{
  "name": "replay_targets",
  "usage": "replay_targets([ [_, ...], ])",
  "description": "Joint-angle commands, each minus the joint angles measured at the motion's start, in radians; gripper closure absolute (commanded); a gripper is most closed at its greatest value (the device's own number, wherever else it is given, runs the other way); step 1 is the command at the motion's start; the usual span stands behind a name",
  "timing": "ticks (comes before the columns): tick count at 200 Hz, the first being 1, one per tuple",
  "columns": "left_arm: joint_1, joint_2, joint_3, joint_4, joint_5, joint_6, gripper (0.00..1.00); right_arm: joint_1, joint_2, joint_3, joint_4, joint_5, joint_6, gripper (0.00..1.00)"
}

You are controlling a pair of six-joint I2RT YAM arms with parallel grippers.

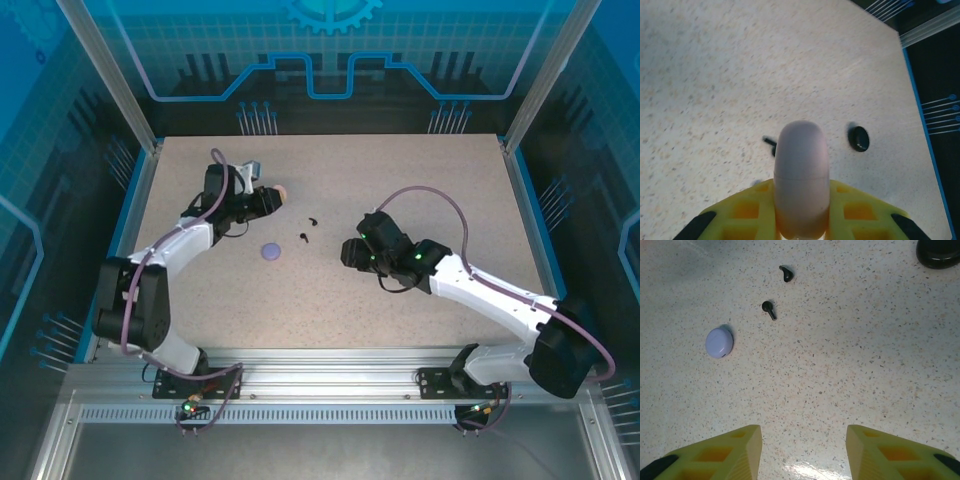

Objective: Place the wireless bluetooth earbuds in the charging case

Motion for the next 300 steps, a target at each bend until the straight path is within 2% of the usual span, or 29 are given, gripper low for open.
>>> replay_targets([
  [1, 0.016, 0.053, 0.06, -0.088, 0.048, -0.016, 1.0, 0.016, 0.007, 0.041, 0.018, 0.031, 0.015, 0.52],
  [99, 0.052, 0.282, 0.2, -0.178, 0.115, -0.031, 1.0, 0.03, -0.002, 0.043, 0.003, 0.065, 0.029, 0.52],
  [174, 0.059, 0.351, 0.226, -0.203, 0.132, -0.022, 0.95, 0.031, -0.041, 0.025, -0.02, 0.097, 0.032, 0.49],
  [226, 0.071, 0.371, 0.237, -0.252, 0.115, 0.008, 0.87, 0.03, -0.047, 0.029, -0.024, 0.1, 0.025, 0.45],
  [252, 0.076, 0.386, 0.252, -0.284, 0.105, 0.037, 0.84, 0.03, -0.047, 0.04, -0.03, 0.099, 0.019, 0.39],
  [300, 0.089, 0.398, 0.264, -0.32, 0.081, 0.075, 0.68, 0.03, -0.054, 0.059, -0.041, 0.109, 0.009, 0.29],
])
